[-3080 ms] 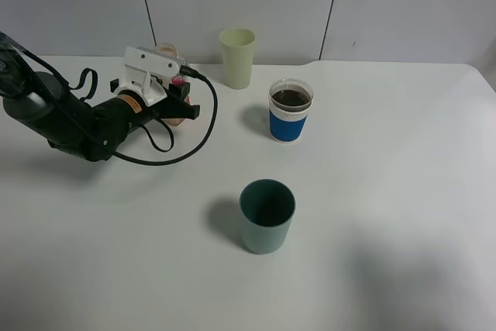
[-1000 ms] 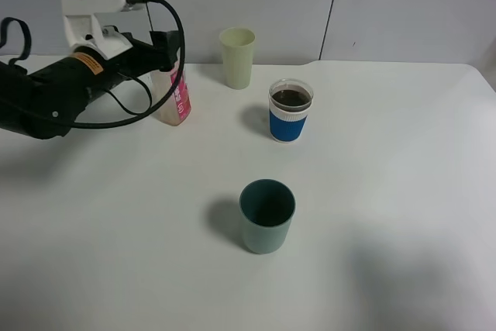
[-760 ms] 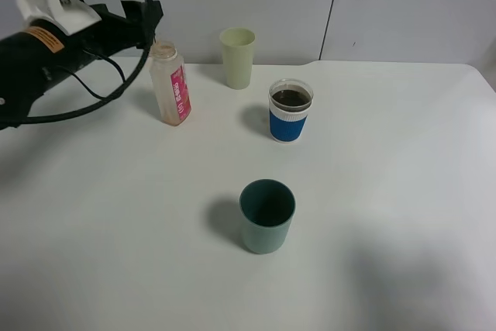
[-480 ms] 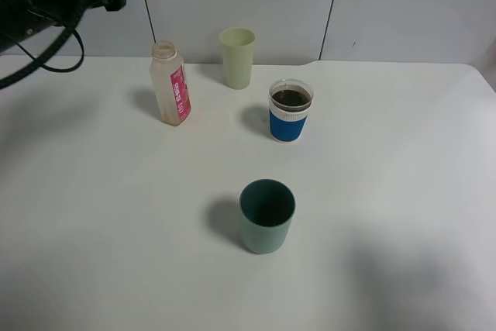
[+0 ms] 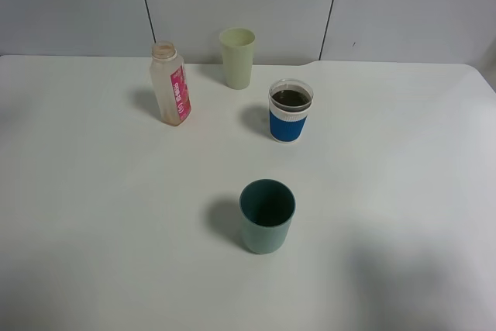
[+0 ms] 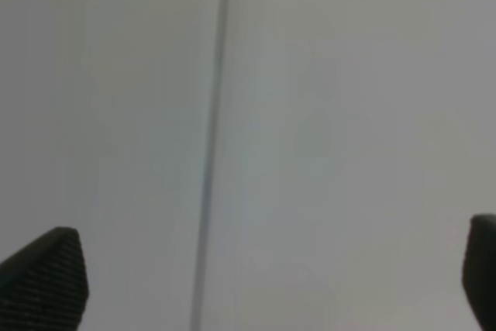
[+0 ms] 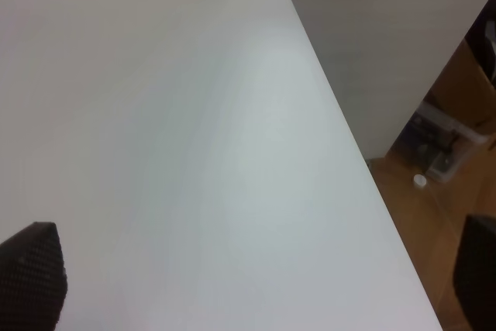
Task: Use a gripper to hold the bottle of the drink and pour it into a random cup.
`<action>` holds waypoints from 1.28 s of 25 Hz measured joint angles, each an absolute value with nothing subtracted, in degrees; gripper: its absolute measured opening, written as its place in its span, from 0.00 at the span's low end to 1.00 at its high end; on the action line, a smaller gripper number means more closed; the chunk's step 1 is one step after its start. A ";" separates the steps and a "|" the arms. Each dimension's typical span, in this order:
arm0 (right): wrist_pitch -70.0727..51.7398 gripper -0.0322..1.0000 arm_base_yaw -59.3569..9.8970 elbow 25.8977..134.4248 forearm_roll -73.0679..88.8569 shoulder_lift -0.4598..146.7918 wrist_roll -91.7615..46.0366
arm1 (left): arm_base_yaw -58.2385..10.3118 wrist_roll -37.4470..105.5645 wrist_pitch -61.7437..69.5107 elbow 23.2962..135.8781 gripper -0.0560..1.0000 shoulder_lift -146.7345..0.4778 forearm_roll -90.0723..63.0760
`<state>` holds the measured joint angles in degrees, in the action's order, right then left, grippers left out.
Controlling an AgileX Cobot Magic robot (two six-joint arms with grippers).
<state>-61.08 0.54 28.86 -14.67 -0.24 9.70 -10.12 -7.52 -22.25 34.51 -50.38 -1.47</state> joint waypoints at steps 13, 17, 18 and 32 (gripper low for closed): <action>-61.08 1.00 0.54 28.86 -14.67 -0.24 9.70 | 2.40 -9.79 6.05 34.50 0.94 -25.44 3.80; -61.08 1.00 0.54 28.86 -14.67 -0.24 9.70 | 2.63 -9.91 14.14 34.50 0.94 -20.79 3.31; -61.08 1.00 0.54 28.86 -14.67 -0.24 9.70 | 2.63 -9.96 16.65 34.50 0.94 -19.62 3.32; -61.08 1.00 0.54 28.86 -14.67 -0.24 9.70 | 2.63 -9.87 51.84 34.50 0.93 -5.24 4.46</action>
<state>-61.08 0.54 28.86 -14.67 -0.24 9.70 2.63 -9.87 51.84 34.50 -5.24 4.46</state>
